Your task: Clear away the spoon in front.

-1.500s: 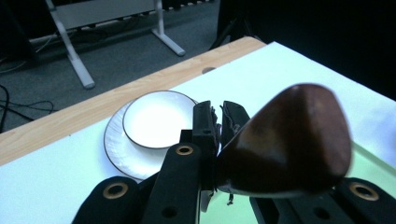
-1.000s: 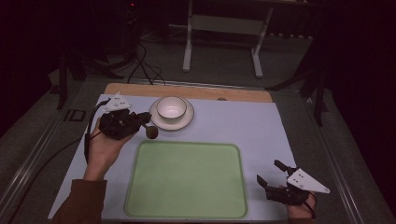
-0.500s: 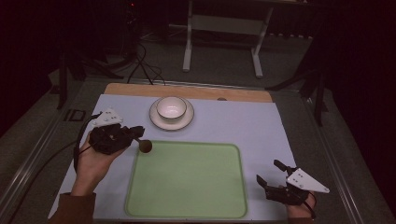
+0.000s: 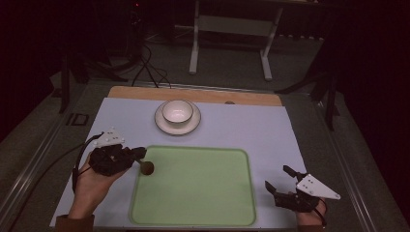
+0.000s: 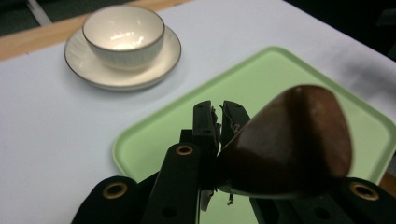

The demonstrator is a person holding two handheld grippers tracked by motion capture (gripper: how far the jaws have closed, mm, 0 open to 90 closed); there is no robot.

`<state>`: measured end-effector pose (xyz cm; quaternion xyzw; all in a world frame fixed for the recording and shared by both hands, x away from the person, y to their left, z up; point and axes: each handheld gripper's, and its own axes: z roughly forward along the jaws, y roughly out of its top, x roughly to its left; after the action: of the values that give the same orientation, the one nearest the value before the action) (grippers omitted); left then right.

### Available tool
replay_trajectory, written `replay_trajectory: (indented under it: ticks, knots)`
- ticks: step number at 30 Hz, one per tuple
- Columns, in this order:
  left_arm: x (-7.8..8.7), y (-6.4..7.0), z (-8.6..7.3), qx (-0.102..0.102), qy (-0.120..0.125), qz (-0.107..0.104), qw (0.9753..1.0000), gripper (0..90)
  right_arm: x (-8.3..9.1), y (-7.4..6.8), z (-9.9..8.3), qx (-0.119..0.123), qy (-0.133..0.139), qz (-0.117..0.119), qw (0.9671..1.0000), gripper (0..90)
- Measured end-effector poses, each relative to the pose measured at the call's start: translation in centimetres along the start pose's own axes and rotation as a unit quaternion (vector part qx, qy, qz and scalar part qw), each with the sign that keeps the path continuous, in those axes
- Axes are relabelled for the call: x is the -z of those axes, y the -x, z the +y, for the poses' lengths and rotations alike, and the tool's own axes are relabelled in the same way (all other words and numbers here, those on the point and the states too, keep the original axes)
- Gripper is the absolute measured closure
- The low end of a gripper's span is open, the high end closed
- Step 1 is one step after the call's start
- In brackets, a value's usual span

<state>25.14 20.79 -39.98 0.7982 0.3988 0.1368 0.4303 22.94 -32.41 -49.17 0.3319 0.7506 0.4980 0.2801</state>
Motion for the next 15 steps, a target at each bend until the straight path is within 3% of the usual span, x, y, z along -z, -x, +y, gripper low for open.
replay_trajectory:
  ticks: [15]
  knots:
    - [0.8,1.8,-2.8,0.008,-0.042,-0.019,0.9989,84.8,-0.1,-0.1,0.1,0.003,0.001,0.001,1.0,14.1]
